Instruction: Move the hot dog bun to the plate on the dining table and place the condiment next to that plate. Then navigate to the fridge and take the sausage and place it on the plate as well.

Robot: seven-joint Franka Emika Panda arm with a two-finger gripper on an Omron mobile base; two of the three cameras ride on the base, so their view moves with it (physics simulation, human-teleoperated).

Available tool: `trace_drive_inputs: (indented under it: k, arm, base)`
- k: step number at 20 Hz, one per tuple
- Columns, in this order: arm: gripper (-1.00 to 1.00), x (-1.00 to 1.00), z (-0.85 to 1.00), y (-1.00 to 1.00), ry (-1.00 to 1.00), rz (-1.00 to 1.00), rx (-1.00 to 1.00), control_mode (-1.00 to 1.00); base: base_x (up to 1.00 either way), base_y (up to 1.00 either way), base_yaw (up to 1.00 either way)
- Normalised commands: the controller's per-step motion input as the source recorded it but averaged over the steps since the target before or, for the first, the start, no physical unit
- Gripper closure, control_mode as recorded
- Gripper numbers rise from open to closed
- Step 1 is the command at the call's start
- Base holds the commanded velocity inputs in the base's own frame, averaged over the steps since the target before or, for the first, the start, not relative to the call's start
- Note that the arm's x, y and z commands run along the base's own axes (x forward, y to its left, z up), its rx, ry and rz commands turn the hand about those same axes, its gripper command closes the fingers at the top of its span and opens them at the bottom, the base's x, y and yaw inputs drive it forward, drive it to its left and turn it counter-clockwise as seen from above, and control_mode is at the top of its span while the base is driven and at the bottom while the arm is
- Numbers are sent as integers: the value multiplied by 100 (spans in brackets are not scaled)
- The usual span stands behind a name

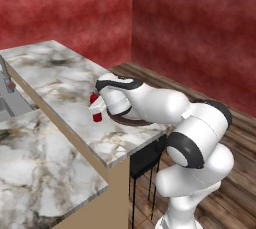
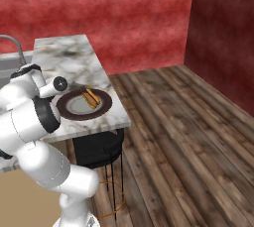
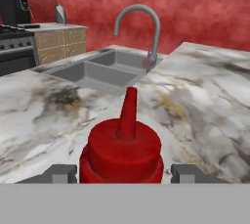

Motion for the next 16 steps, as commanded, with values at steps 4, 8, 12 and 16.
trace_drive_inputs:
  k: [4, 8, 12, 16]
  arm:
    - [-100, 0, 0, 0, -8, 0, 0, -100]
    - [-100, -2, 0, 0, -7, 0, 0, -100]
    - [-100, -14, 14, -4, -10, 0, 0, -100]
    - [-100, -29, 83, -24, -2, 0, 4, -100]
  base:
    - [0, 0, 0]
    - [0, 0, 0]
    - [0, 0, 0]
    - [0, 0, 0]
